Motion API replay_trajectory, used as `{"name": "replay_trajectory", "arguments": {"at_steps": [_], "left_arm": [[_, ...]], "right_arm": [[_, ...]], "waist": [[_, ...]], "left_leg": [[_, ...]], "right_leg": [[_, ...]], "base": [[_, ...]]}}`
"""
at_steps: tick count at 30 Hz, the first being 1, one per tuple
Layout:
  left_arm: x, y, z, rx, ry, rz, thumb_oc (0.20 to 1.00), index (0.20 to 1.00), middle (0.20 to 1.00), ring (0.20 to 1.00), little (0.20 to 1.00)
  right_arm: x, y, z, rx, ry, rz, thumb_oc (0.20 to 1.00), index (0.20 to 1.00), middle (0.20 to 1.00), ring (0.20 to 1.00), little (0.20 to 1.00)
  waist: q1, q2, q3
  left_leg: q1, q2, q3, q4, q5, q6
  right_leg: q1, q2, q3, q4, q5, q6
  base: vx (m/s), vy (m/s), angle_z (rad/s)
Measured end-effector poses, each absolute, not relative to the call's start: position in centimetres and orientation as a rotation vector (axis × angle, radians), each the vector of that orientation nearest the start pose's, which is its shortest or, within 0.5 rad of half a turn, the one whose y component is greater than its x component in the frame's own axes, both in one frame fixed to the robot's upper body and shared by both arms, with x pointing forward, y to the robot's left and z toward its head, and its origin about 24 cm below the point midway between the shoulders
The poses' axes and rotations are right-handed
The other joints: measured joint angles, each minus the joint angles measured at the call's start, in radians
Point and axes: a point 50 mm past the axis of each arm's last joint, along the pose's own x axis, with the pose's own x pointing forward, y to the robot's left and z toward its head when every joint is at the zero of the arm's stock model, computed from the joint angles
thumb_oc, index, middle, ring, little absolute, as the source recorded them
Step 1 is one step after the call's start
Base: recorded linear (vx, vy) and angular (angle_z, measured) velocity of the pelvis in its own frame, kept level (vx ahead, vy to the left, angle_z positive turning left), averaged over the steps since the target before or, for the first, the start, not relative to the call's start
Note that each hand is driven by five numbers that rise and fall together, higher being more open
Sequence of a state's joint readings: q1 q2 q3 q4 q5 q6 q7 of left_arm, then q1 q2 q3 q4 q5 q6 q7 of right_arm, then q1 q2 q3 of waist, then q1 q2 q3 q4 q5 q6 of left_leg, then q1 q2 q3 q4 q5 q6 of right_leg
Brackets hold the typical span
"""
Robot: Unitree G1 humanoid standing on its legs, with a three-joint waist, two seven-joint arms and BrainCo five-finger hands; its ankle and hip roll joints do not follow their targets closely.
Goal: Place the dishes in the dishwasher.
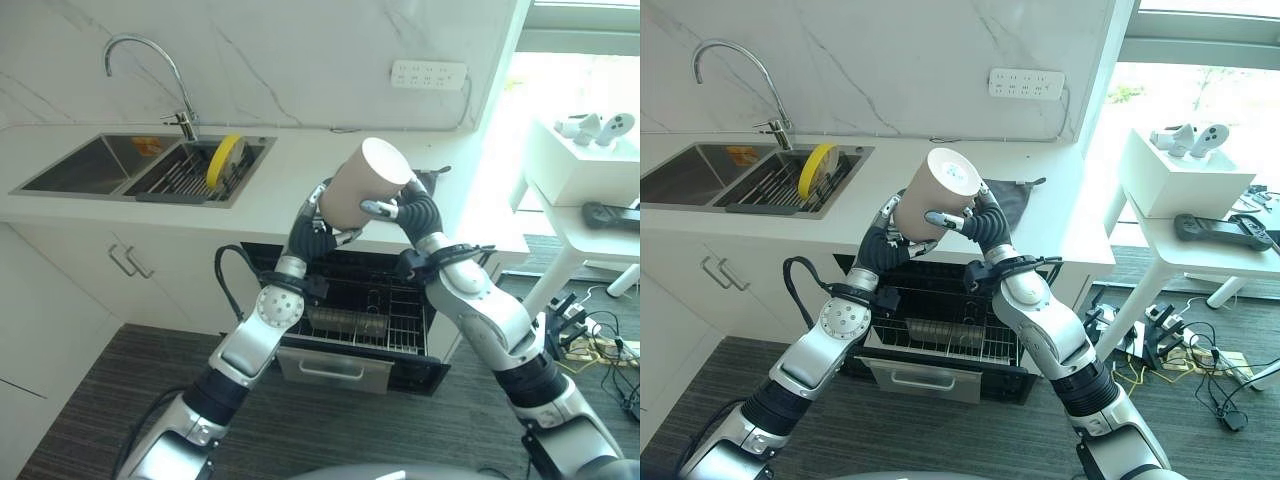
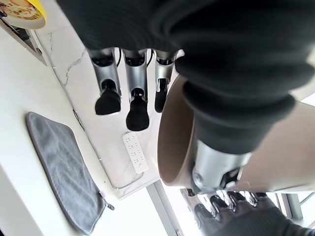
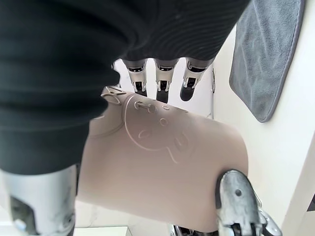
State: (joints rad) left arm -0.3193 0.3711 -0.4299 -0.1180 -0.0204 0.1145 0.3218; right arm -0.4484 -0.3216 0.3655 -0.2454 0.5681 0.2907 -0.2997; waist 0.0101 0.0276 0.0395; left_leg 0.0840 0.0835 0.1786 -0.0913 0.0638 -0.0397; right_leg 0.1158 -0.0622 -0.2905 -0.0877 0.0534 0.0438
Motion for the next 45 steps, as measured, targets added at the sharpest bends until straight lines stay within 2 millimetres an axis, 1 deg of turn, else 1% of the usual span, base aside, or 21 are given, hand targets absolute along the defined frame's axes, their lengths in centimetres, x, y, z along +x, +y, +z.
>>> {"name": "replay_trajectory", "arguments": {"at_steps": [2,3,4,5,12,23,26,27,28,29,39,43,45], "left_arm": [[28.7,10.6,12.0,0.367,-0.291,-0.143,0.2,0.2,0.2,0.2,0.2],[28.7,10.6,12.0,0.367,-0.29,-0.143,0.2,0.2,0.2,0.2,0.2],[28.6,10.6,12.0,0.368,-0.286,-0.144,0.2,0.2,0.2,0.2,0.2],[28.6,10.6,12.1,0.367,-0.286,-0.145,0.2,0.2,0.2,0.2,0.2],[28.6,10.5,12.5,0.37,-0.29,-0.15,0.2,0.2,0.2,0.2,0.2],[28.6,10.4,12.7,0.368,-0.297,-0.152,0.2,0.2,0.2,0.2,0.2],[28.6,10.4,12.6,0.331,-0.281,-0.161,0.2,0.2,0.2,0.2,0.2],[28.6,10.4,12.6,0.327,-0.279,-0.162,0.398,0.398,0.398,0.398,0.398],[28.6,10.4,12.6,0.323,-0.278,-0.163,0.639,0.639,0.639,0.639,0.639],[28.6,10.4,12.6,0.3,-0.27,-0.167,1.0,1.0,1.0,1.0,1.0],[28.5,10.2,12.8,0.246,-0.3,-0.153,1.0,1.0,1.0,1.0,1.0],[28.4,10.2,12.9,0.217,-0.306,-0.147,1.0,1.0,1.0,1.0,1.0],[28.5,10.0,12.6,0.216,-0.296,-0.149,1.0,1.0,1.0,1.0,1.0]], "right_arm": [[29.2,-8.3,16.3,0.127,-0.166,0.33,1.0,1.0,1.0,1.0,1.0],[29.2,-8.3,16.3,0.127,-0.166,0.33,0.671,0.671,0.671,0.671,0.671],[29.1,-8.2,16.3,0.124,-0.165,0.324,0.445,0.445,0.445,0.445,0.445],[29.2,-8.3,16.3,0.122,-0.167,0.315,0.2,0.2,0.2,0.2,0.2],[29.4,-8.7,16.6,0.101,-0.19,0.257,0.2,0.2,0.2,0.2,0.2],[29.3,-8.7,16.7,0.09,-0.211,0.247,0.2,0.2,0.2,0.2,0.2],[29.3,-8.7,16.7,0.089,-0.21,0.247,0.2,0.2,0.2,0.2,0.2],[29.3,-8.7,16.7,0.087,-0.21,0.247,0.2,0.2,0.2,0.2,0.2],[29.3,-8.7,16.7,0.087,-0.21,0.247,0.2,0.2,0.2,0.2,0.2],[29.3,-8.7,16.7,0.087,-0.209,0.247,0.2,0.2,0.2,0.2,0.2],[29.2,-8.9,17.1,0.101,-0.249,0.277,0.2,0.2,0.2,0.2,0.2],[29.1,-8.9,17.5,0.133,-0.292,0.292,0.2,0.2,0.2,0.2,0.2],[28.9,-8.9,17.8,0.145,-0.322,0.307,0.2,0.2,0.2,0.2,0.2]], "waist": [[0.0,0.0,0.0],[0.0,0.0,0.0],[0.0,0.0,0.0],[0.0,0.0,0.0],[0.0,0.001,0.0],[-0.001,0.006,0.002],[-0.001,0.007,0.002],[-0.001,0.007,0.002],[-0.001,0.007,0.002],[-0.001,0.007,0.002],[-0.001,0.007,0.002],[-0.002,0.007,0.002],[-0.002,0.007,0.002]], "left_leg": [[-0.001,0.0,-0.001,0.0,0.0,0.0],[-0.001,0.0,-0.001,0.0,0.0,0.0],[-0.001,0.0,-0.001,0.0,0.0,0.0],[-0.001,0.0,-0.001,0.0,0.0,0.0],[-0.003,0.0,-0.002,0.0,0.0,0.0],[-0.004,0.0,-0.002,0.0,0.0,0.0],[-0.004,0.0,-0.002,0.0,0.0,0.0],[-0.004,0.0,-0.002,0.0,0.0,0.0],[-0.004,0.0,-0.002,0.0,0.0,0.0],[-0.004,0.0,-0.002,0.0,0.0,0.0],[-0.004,0.0,-0.002,0.0,0.0,0.0],[-0.003,0.0,-0.002,0.0,0.0,0.0],[-0.003,0.0,-0.001,0.0,0.0,0.0]], "right_leg": [[0.0,0.0,-0.001,0.0,0.0,0.0],[0.0,0.0,-0.001,0.0,0.0,0.0],[0.0,0.0,-0.001,0.0,0.0,0.0],[0.0,0.0,-0.001,0.0,0.0,0.0],[-0.002,0.0,-0.002,0.0,-0.001,0.0],[-0.003,0.0,-0.001,0.0,-0.001,0.0],[-0.003,0.0,-0.001,0.0,-0.002,0.0],[-0.003,0.0,-0.001,0.0,-0.002,0.0],[-0.003,0.0,-0.001,0.0,-0.002,0.001],[-0.003,0.0,-0.001,0.0,-0.002,0.001],[-0.003,0.0,-0.001,0.0,-0.002,0.001],[-0.002,0.0,-0.001,0.0,-0.002,0.001],[-0.002,0.0,-0.001,0.0,-0.002,0.001]], "base": [[0.0,0.0,0.0],[0.0,0.0,0.0],[0.0,0.0,0.0],[0.0,0.0,0.0],[0.0,0.0,0.0],[0.0,0.0,0.0],[0.0,0.0,0.0],[0.0,0.0,0.0],[0.0,0.0,0.0],[0.0,0.0,0.0],[0.0,0.0,0.0],[0.0,0.0,0.0],[0.0,0.0,0.0]]}}
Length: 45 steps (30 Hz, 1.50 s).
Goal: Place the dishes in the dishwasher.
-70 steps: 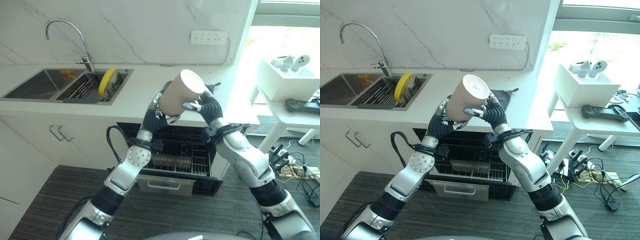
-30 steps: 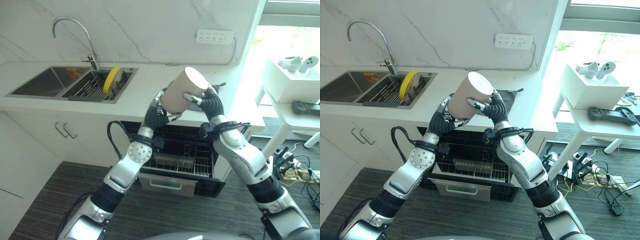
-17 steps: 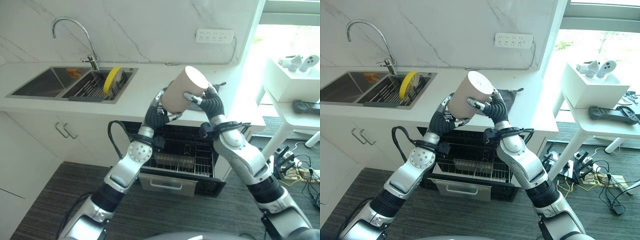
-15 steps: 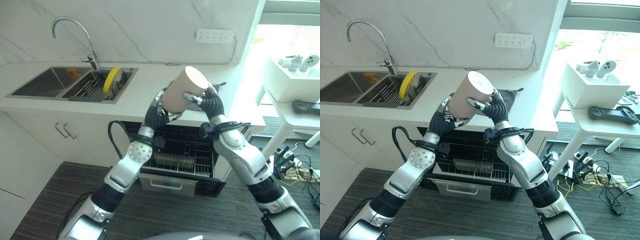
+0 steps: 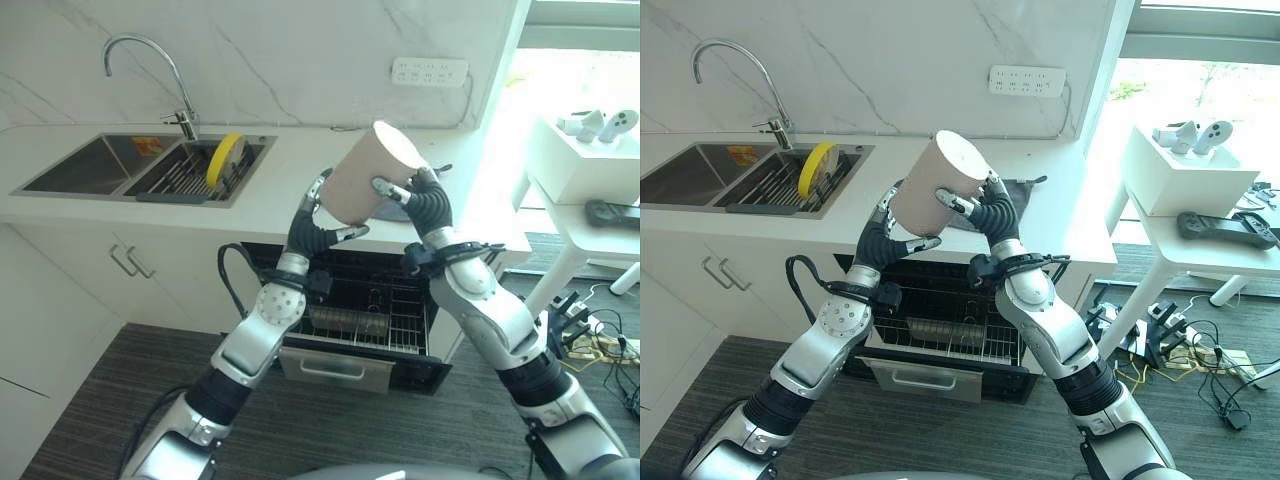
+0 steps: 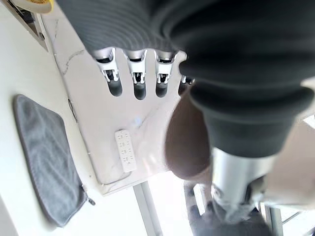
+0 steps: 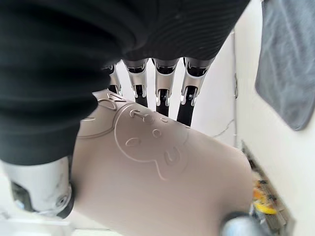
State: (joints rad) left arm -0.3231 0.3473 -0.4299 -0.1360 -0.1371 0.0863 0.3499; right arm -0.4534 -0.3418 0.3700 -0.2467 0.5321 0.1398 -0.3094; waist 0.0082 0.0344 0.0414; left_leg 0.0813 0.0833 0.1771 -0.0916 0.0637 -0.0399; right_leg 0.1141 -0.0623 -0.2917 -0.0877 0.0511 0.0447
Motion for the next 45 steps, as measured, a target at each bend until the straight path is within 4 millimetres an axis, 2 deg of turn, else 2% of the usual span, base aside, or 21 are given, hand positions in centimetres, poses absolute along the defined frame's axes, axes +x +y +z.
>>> {"name": "replay_trajectory", "arguments": {"at_steps": [3,7,12,18,22,23,24,25,27,28,30,33,36,38,40,43,45], "left_arm": [[28.2,10.2,12.1,0.21,-0.285,-0.146,1.0,1.0,1.0,1.0,1.0],[27.8,11.2,11.1,0.201,-0.25,-0.111,1.0,1.0,1.0,1.0,1.0],[27.8,12.9,11.0,0.179,-0.241,-0.046,1.0,1.0,1.0,1.0,1.0],[26.7,17.1,9.7,0.245,-0.177,-0.004,1.0,1.0,1.0,1.0,1.0],[25.9,19.0,8.9,0.323,-0.114,-0.061,1.0,1.0,1.0,1.0,1.0],[26.5,19.0,9.4,0.351,-0.126,-0.09,1.0,1.0,1.0,1.0,1.0],[27.2,19.1,10.4,0.384,-0.151,-0.102,1.0,1.0,1.0,1.0,1.0],[28.1,19.4,10.9,0.404,-0.153,-0.107,1.0,1.0,1.0,1.0,1.0],[28.8,19.7,11.5,0.432,-0.137,-0.125,1.0,1.0,1.0,1.0,1.0],[28.7,19.8,11.3,0.439,-0.117,-0.136,1.0,1.0,1.0,1.0,1.0],[28.8,20.1,11.7,0.465,-0.114,-0.139,1.0,1.0,1.0,1.0,1.0],[29.0,19.6,13.9,0.497,-0.193,-0.163,1.0,1.0,1.0,1.0,1.0],[29.4,19.2,15.4,0.493,-0.244,-0.202,1.0,1.0,1.0,1.0,1.0],[29.5,19.3,16.8,0.549,-0.289,-0.236,1.0,1.0,1.0,1.0,1.0],[29.8,20.4,19.2,0.658,-0.334,-0.229,1.0,1.0,1.0,1.0,1.0],[30.1,20.4,21.7,0.689,-0.408,-0.221,1.0,1.0,1.0,1.0,1.0],[30.2,20.3,22.0,0.697,-0.413,-0.231,1.0,1.0,1.0,1.0,1.0]], "right_arm": [[29.0,-9.8,18.2,0.169,-0.35,0.28,0.2,0.2,0.2,0.2,0.2],[28.5,-11.8,17.4,0.208,-0.346,0.208,0.2,0.2,0.2,0.2,0.2],[28.3,-13.7,17.5,0.156,-0.368,0.184,0.2,0.2,0.2,0.2,0.2],[26.6,-17.8,16.4,0.049,-0.358,0.108,0.2,0.2,0.2,0.2,0.2],[25.9,-18.9,16.3,-0.029,-0.364,0.121,0.2,0.2,0.2,0.2,0.2],[26.0,-19.4,17.2,-0.066,-0.411,0.131,0.2,0.2,0.2,0.2,0.2],[26.2,-19.5,18.2,-0.092,-0.445,0.138,0.2,0.2,0.2,0.2,0.2],[26.7,-19.7,19.3,-0.13,-0.475,0.151,0.2,0.2,0.2,0.2,0.2],[27.2,-19.6,21.1,-0.137,-0.543,0.157,0.2,0.2,0.2,0.2,0.2],[27.1,-19.4,21.1,-0.142,-0.544,0.173,0.2,0.2,0.2,0.2,0.2],[27.0,-19.3,21.2,-0.155,-0.549,0.176,0.2,0.2,0.2,0.2,0.2],[27.0,-19.1,21.3,-0.191,-0.558,0.173,0.2,0.2,0.2,0.2,0.2],[27.0,-18.9,21.6,-0.221,-0.578,0.17,0.2,0.2,0.2,0.2,0.2],[26.9,-18.7,22.4,-0.238,-0.607,0.182,0.2,0.2,0.2,0.2,0.2],[27.0,-18.1,24.1,-0.307,-0.662,0.217,0.2,0.2,0.2,0.2,0.2],[27.0,-18.2,24.5,-0.331,-0.668,0.211,0.2,0.2,0.2,0.2,0.2],[27.1,-18.2,24.8,-0.34,-0.668,0.208,0.2,0.2,0.2,0.2,0.2]], "waist": [[-0.002,0.0,0.0],[-0.001,0.0,0.0],[-0.003,-0.001,0.001],[-0.002,-0.011,0.011],[-0.004,-0.012,0.038],[-0.002,-0.018,0.086],[-0.004,-0.041,0.142],[-0.003,-0.04,0.191],[-0.004,-0.023,0.283],[-0.004,-0.031,0.295],[-0.015,-0.037,0.324],[-0.025,-0.039,0.397],[-0.031,-0.039,0.413],[-0.036,-0.039,0.416],[-0.059,-0.024,0.449],[-0.062,-0.018,0.464],[-0.062,-0.016,0.465]], "left_leg": [[0.001,0.0,0.0,0.0,0.0,0.0],[0.0,0.0,0.001,0.0,-0.001,0.001],[0.001,0.0,0.002,0.0,-0.001,0.001],[-0.001,0.0,0.002,0.0,-0.007,0.001],[-0.001,-0.004,0.001,0.003,-0.01,0.002],[-0.106,0.003,-0.006,0.15,-0.03,-0.006],[-0.179,0.002,-0.022,0.25,-0.04,-0.008],[-0.255,0.014,-0.052,0.354,-0.077,-0.011],[-0.294,0.036,-0.049,0.41,-0.144,-0.006],[-0.319,0.034,-0.035,0.437,-0.154,-0.011],[-0.39,0.032,-0.032,0.512,-0.18,0.001],[-0.444,0.034,-0.029,0.548,-0.179,-0.001],[-0.445,0.035,-0.027,0.55,-0.179,0.002],[-0.452,0.035,-0.013,0.551,-0.176,0.006],[-0.451,0.032,0.003,0.561,-0.182,0.012],[-0.454,0.031,0.011,0.577,-0.192,0.016],[-0.462,0.031,0.012,0.58,-0.193,0.017]], "right_leg": [[0.0,0.0,0.0,0.0,0.0,0.0],[0.0,0.0,0.001,0.0,-0.001,0.0],[0.0,0.0,0.002,0.0,-0.001,0.001],[-0.001,0.0,0.001,0.0,-0.007,0.005],[-0.002,-0.001,0.005,0.004,-0.016,0.015],[-0.124,-0.024,0.012,0.191,-0.083,0.016],[-0.194,-0.055,0.03,0.293,-0.118,0.004],[-0.252,-0.058,0.04,0.372,-0.149,-0.007],[-0.32,-0.057,0.049,0.483,-0.192,-0.021],[-0.368,-0.072,0.067,0.543,-0.219,-0.019],[-0.448,-0.09,0.082,0.636,-0.249,-0.025],[-0.509,-0.1,0.084,0.685,-0.256,-0.03],[-0.511,-0.101,0.085,0.685,-0.255,-0.035],[-0.525,-0.101,0.097,0.685,-0.252,-0.036],[-0.526,-0.103,0.115,0.684,-0.246,-0.027],[-0.532,-0.105,0.122,0.685,-0.246,-0.026],[-0.539,-0.105,0.126,0.686,-0.246,-0.025]], "base": [[0.0,0.0,0.0],[0.0,0.0,0.0],[0.0,0.0,0.0],[0.06,-0.009,0.0],[-0.05,-0.028,0.01],[-0.28,-0.097,0.13],[-0.18,-0.044,0.19],[-0.13,-0.027,0.1],[-0.1,-0.016,-0.07],[-0.18,-0.03,-0.15],[-0.15,-0.034,-0.07],[-0.05,-0.023,0.05],[-0.04,0.013,-0.03],[-0.03,0.078,-0.14],[-0.02,0.081,-0.16],[-0.04,0.078,-0.08],[-0.07,0.099,-0.06]]}}
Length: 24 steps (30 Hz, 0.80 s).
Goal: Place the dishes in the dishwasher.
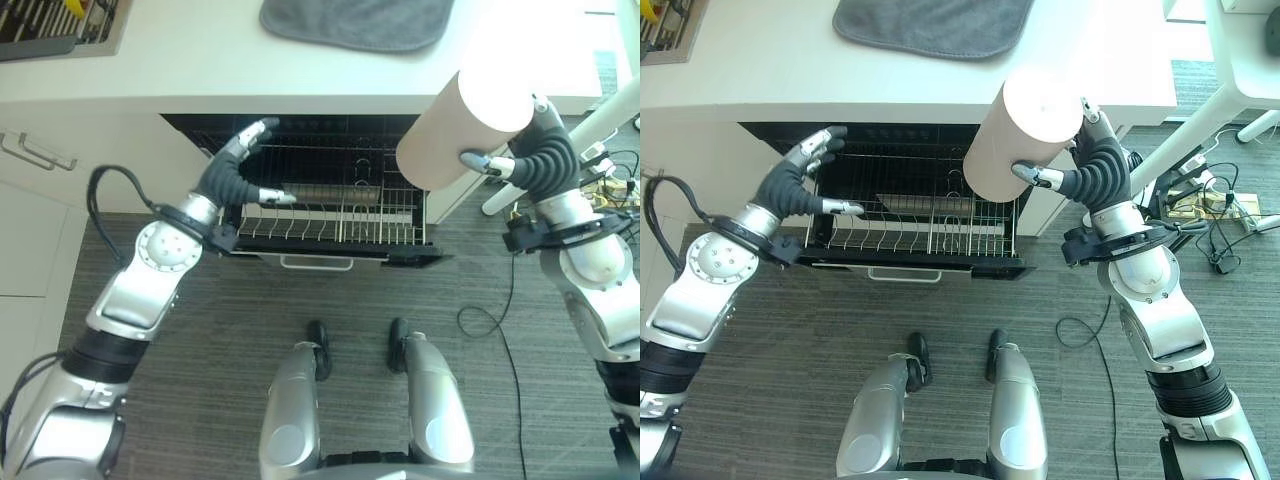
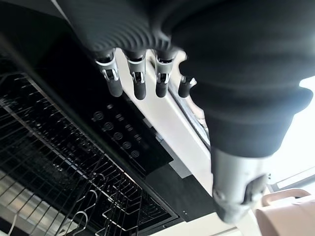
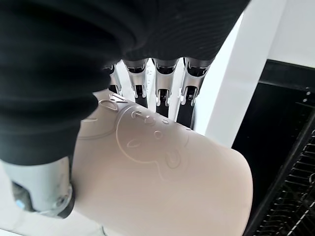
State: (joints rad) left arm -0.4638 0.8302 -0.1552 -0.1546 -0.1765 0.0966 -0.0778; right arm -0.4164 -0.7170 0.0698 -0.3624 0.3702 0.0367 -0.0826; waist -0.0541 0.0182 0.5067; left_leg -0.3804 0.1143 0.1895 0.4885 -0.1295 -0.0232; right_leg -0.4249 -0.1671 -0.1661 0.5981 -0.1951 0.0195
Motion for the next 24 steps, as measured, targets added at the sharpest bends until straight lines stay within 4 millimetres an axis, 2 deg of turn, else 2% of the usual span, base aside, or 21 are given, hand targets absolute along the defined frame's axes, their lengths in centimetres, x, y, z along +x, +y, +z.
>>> {"name": "replay_trajectory", "arguments": {"at_steps": [5,8,11,16,19,24], "left_arm": [[30.9,21.4,21.6,0.761,-0.342,-0.187,1.0,1.0,1.0,1.0,1.0],[32.2,22.4,20.6,0.802,-0.232,-0.143,1.0,1.0,1.0,1.0,1.0],[33.7,23.0,18.7,0.843,-0.087,-0.142,1.0,1.0,1.0,1.0,1.0],[35.3,22.9,15.8,0.907,0.111,-0.211,1.0,1.0,1.0,1.0,1.0],[36.6,24.1,13.8,0.874,0.234,-0.159,1.0,1.0,1.0,1.0,1.0],[37.7,24.6,11.8,0.873,0.338,-0.081,1.0,1.0,1.0,1.0,1.0]], "right_arm": [[27.4,-18.0,25.5,-0.345,-0.683,0.204,0.2,0.2,0.2,0.2,0.2],[27.4,-17.8,26.2,-0.345,-0.706,0.204,0.2,0.2,0.2,0.2,0.2],[27.8,-16.7,26.8,-0.357,-0.715,0.243,0.2,0.2,0.2,0.2,0.2],[28.0,-16.3,26.6,-0.382,-0.697,0.276,0.2,0.2,0.2,0.2,0.2],[28.3,-15.4,27.3,-0.394,-0.716,0.308,0.2,0.2,0.2,0.2,0.2],[28.3,-14.3,28.2,-0.418,-0.734,0.369,0.2,0.2,0.2,0.2,0.2]], "waist": [[-0.014,0.008,0.011],[-0.022,0.008,0.011],[-0.036,0.009,0.012],[-0.051,0.009,0.012],[-0.07,0.007,0.014],[-0.087,-0.007,0.022]], "left_leg": [[-0.002,-0.006,0.015,0.001,-0.002,0.003],[-0.006,-0.01,0.023,0.004,-0.001,0.003],[-0.008,-0.011,0.042,0.005,0.0,0.005],[-0.015,-0.011,0.044,0.003,0.003,0.01],[-0.015,-0.011,0.045,0.0,0.003,0.01],[-0.011,-0.004,0.05,0.003,0.003,0.01]], "right_leg": [[-0.02,-0.008,0.02,0.024,0.0,0.001],[-0.034,-0.012,0.033,0.034,0.001,0.003],[-0.046,-0.014,0.048,0.038,0.008,0.008],[-0.053,-0.015,0.048,0.033,0.012,0.01],[-0.053,-0.013,0.047,0.028,0.013,0.012],[-0.053,-0.002,0.053,0.025,0.015,0.012]], "base": [[-0.06,0.089,-0.05],[-0.08,0.106,-0.08],[-0.06,0.073,-0.11],[-0.05,0.051,0.0],[-0.02,0.042,-0.01],[-0.03,0.037,-0.05]]}}
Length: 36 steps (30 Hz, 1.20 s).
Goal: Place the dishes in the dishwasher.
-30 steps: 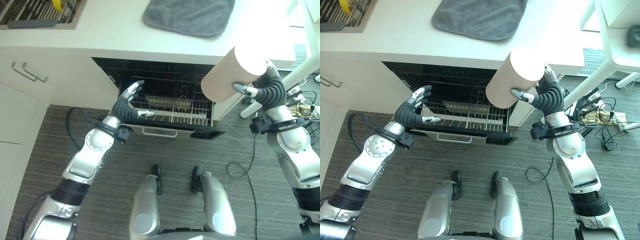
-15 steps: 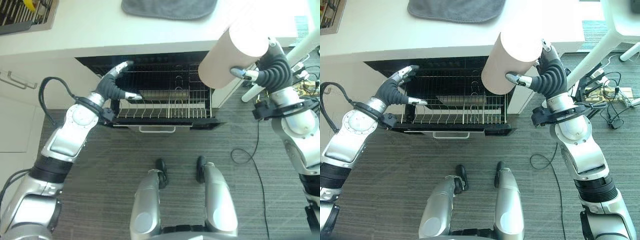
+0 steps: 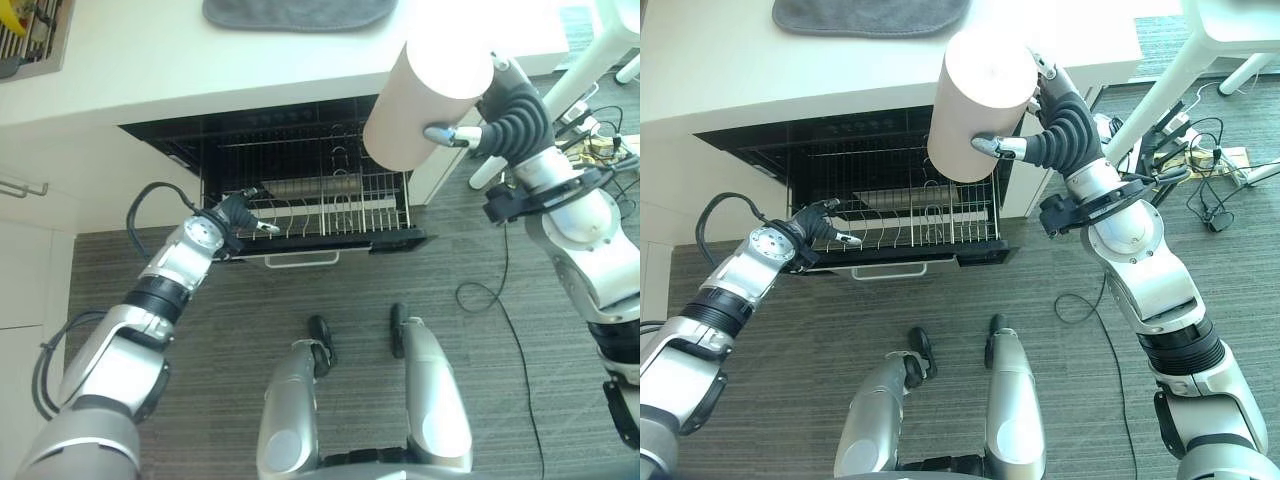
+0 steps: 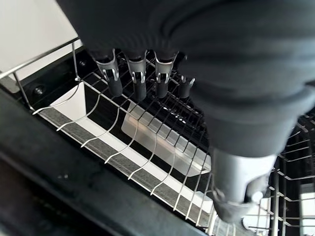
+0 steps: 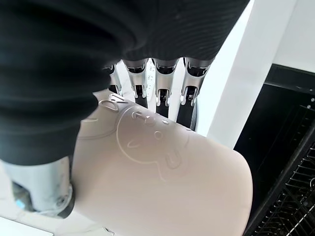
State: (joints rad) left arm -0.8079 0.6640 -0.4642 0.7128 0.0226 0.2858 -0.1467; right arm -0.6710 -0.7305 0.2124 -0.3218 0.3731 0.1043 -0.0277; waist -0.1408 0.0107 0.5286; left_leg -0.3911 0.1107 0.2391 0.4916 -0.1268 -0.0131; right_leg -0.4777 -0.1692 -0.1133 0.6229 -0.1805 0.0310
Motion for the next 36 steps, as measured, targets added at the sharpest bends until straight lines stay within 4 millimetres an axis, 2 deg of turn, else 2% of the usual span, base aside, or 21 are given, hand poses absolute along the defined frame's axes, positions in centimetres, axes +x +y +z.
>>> {"name": "replay_trajectory", "arguments": {"at_steps": [2,7,16,20,23,26,30,34,35,36], "left_arm": [[37.9,25.1,11.7,0.868,0.361,-0.025,1.0,1.0,1.0,1.0,1.0],[38.2,24.6,10.3,0.848,0.389,0.037,1.0,1.0,1.0,1.0,1.0],[38.2,25.5,10.0,0.807,0.402,0.096,1.0,1.0,1.0,1.0,1.0],[38.3,25.4,10.2,0.654,0.397,0.097,1.0,1.0,1.0,1.0,1.0],[38.5,24.9,10.7,0.449,0.368,0.052,1.0,1.0,1.0,1.0,1.0],[38.7,23.2,11.0,0.185,0.323,-0.037,1.0,1.0,1.0,1.0,1.0],[38.7,22.6,11.0,-0.001,0.325,-0.073,1.0,1.0,1.0,1.0,1.0],[38.6,22.7,10.4,-0.04,0.361,-0.057,1.0,1.0,1.0,1.0,1.0],[38.5,23.0,10.1,-0.01,0.379,-0.047,1.0,1.0,1.0,1.0,1.0],[38.3,23.6,9.4,0.106,0.422,-0.026,1.0,1.0,1.0,1.0,1.0]], "right_arm": [[28.3,-13.7,28.1,-0.421,-0.733,0.401,0.2,0.2,0.2,0.2,0.2],[28.4,-13.2,28.3,-0.407,-0.73,0.423,0.2,0.2,0.2,0.2,0.2],[28.5,-12.9,28.4,-0.433,-0.718,0.428,0.2,0.2,0.2,0.2,0.2],[28.6,-12.8,28.3,-0.439,-0.71,0.439,0.2,0.2,0.2,0.2,0.2],[28.7,-12.7,28.0,-0.443,-0.695,0.442,0.2,0.2,0.2,0.2,0.2],[28.7,-12.7,28.0,-0.447,-0.692,0.45,0.2,0.2,0.2,0.2,0.2],[28.7,-12.7,28.0,-0.449,-0.688,0.451,0.2,0.2,0.2,0.2,0.2],[28.7,-12.4,27.7,-0.453,-0.677,0.466,0.2,0.2,0.2,0.2,0.2],[28.7,-12.4,27.7,-0.454,-0.677,0.464,0.2,0.2,0.2,0.2,0.2],[28.7,-12.5,27.7,-0.457,-0.676,0.462,0.2,0.2,0.2,0.2,0.2]], "waist": [[-0.006,-0.012,0.004],[-0.021,-0.013,0.004],[-0.027,-0.034,0.009],[-0.029,-0.034,0.009],[-0.031,-0.033,0.009],[-0.031,-0.033,0.009],[-0.035,-0.033,0.009],[-0.04,-0.033,0.009],[-0.041,-0.033,0.009],[-0.044,-0.033,0.009]], "left_leg": [[0.001,0.007,0.003,-0.001,0.0,0.0],[0.001,0.011,0.005,-0.003,0.0,-0.001],[-0.01,0.015,0.018,-0.004,-0.001,-0.003],[-0.009,0.015,0.017,-0.003,-0.001,-0.003],[-0.009,0.015,0.018,-0.007,-0.001,-0.003],[-0.009,0.014,0.018,-0.005,-0.001,-0.003],[-0.008,0.015,0.018,-0.003,0.0,-0.004],[-0.009,0.015,0.018,-0.004,0.0,-0.005],[-0.009,0.015,0.019,-0.005,0.0,-0.005],[-0.009,0.015,0.019,-0.005,0.0,-0.005]], "right_leg": [[0.0,0.007,0.002,0.0,0.0,-0.001],[-0.001,0.012,0.003,-0.003,0.001,-0.002],[-0.021,0.022,0.02,-0.009,0.006,-0.004],[-0.021,0.022,0.02,-0.007,0.005,-0.004],[-0.021,0.022,0.02,-0.005,0.005,-0.004],[-0.021,0.02,0.021,-0.001,0.005,-0.004],[-0.022,0.02,0.021,0.004,0.005,-0.005],[-0.025,0.02,0.022,0.004,0.005,-0.005],[-0.025,0.021,0.022,0.003,0.005,-0.005],[-0.025,0.021,0.022,0.003,0.005,-0.005]], "base": [[0.0,0.007,-0.08],[0.0,0.003,-0.01],[0.02,0.014,-0.05],[0.03,0.015,0.0],[0.02,0.013,0.0],[0.04,0.013,0.01],[0.02,0.003,0.0],[0.0,0.0,0.0],[0.0,0.0,0.0],[0.0,0.0,0.0]]}}
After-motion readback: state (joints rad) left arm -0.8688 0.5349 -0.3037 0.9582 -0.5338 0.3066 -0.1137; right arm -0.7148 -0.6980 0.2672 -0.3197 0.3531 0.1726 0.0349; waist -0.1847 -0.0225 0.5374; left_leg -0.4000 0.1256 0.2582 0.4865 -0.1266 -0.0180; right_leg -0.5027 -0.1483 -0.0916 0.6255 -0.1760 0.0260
